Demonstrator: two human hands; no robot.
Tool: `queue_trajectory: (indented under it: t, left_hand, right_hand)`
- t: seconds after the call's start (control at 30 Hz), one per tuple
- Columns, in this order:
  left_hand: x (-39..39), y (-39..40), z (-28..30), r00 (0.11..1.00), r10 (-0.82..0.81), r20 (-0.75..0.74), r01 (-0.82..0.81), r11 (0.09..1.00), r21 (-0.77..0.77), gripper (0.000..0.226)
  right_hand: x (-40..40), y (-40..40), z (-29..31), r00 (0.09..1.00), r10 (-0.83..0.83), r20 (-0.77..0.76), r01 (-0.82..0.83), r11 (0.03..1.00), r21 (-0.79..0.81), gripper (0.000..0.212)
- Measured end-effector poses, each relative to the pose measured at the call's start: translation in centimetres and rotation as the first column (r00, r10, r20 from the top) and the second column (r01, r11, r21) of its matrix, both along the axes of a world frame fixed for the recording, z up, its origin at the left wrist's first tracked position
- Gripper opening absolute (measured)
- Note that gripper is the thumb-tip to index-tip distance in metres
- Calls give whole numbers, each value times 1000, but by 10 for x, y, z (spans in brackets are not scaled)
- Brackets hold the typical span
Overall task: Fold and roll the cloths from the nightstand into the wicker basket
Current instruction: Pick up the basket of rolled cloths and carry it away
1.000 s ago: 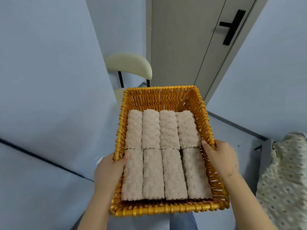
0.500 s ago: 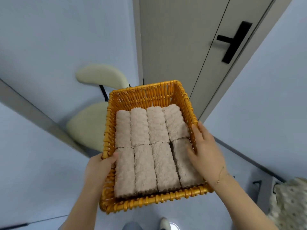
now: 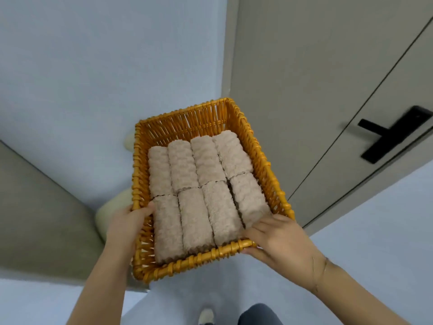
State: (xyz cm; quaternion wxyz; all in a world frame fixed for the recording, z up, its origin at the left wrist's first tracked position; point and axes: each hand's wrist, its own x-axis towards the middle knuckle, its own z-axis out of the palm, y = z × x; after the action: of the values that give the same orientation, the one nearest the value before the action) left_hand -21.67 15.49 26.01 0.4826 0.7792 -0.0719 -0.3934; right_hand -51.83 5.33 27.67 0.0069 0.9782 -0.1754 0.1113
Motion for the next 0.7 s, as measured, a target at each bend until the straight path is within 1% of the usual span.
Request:
queue_trajectory:
  t: [0.1,0.13,0.23,0.3,0.4,0.43,0.5,0.6,0.7]
  left_hand:
    - [6,-27,18,994,99,35,-98,995,-30,11]
    - [12,-38,19,988,147,50,-146,989,-30,11]
    - [25,-54,18,954,285,92,-286,958,-11,25]
    - [30,-60,10,913,391,113,-393,920,-7,37]
    - [17,-64,14,843,515,157,-525,851,27,44]
    - [13,-67,20,826,537,173,-551,833,46,45]
    - [2,-68,26,777,602,187,-621,781,68,45]
    - [-6,-65,28,708,657,259,-696,711,100,37]
    - [4,-56,18,666,668,332,-739,652,168,30]
  right_hand:
    - [25,-49,1,995,74,65,-69,994,-83,35]
    - [36,-73,0,989,117,88,-107,988,-112,35]
    - [67,-126,-3,969,222,105,-208,969,-131,35]
    - [89,-163,-7,936,337,101,-324,938,-122,33]
    - [118,-207,-7,863,492,116,-486,870,-81,33]
    - [125,-216,-8,846,520,121,-515,854,-68,33]
    - [144,-233,-10,782,611,125,-610,791,-48,33]
    - [174,-246,-15,685,715,140,-719,694,-26,32]
    - [203,-243,-28,613,771,172,-784,621,10,34]
